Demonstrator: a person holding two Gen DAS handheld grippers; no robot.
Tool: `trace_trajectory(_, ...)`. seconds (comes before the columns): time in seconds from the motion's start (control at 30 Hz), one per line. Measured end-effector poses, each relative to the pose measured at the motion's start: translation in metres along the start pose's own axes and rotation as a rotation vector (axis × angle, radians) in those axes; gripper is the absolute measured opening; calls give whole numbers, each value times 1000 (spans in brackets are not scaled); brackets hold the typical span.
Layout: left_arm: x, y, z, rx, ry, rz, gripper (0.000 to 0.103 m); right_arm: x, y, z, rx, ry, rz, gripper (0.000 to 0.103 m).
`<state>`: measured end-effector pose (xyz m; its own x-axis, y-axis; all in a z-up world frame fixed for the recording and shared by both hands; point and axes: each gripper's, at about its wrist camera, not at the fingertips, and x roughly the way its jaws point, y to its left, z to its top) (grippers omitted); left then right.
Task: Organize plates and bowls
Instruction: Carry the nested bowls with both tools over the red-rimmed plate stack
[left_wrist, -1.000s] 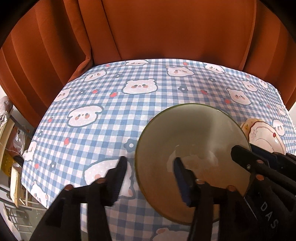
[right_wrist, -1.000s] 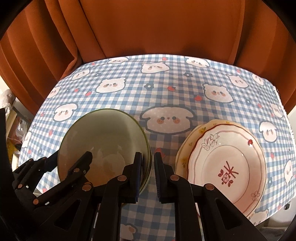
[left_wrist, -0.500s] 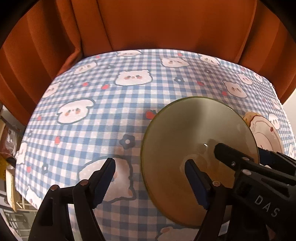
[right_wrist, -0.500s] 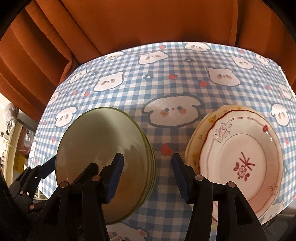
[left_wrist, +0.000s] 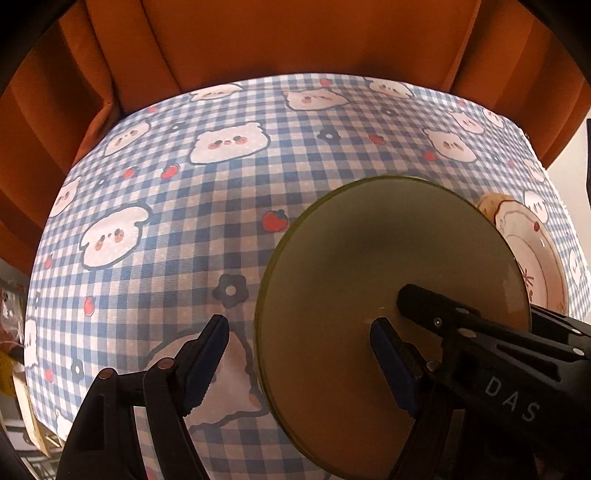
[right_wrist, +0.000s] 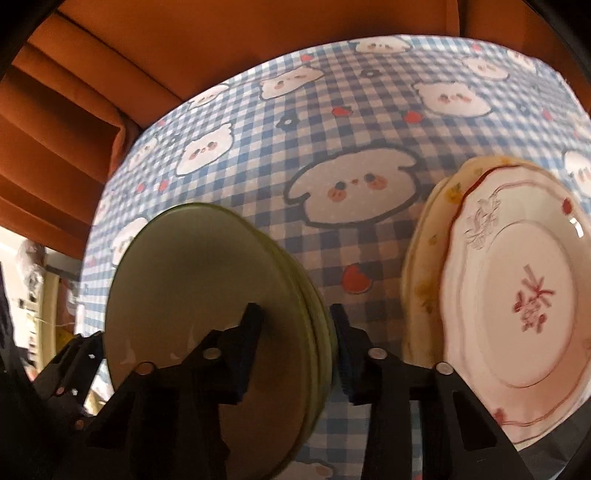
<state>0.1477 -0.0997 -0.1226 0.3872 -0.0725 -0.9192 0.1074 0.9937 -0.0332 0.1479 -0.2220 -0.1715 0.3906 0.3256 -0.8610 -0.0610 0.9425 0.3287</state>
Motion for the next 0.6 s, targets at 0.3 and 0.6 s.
trace_trajectory(0.3,6,4,2,9,20,-86,80,-1,1,0,18,-10,-13,40)
trace_trajectory(0.6,12,11,3,-17,4,-193,79,-2,3,1,37,-7,-54,39)
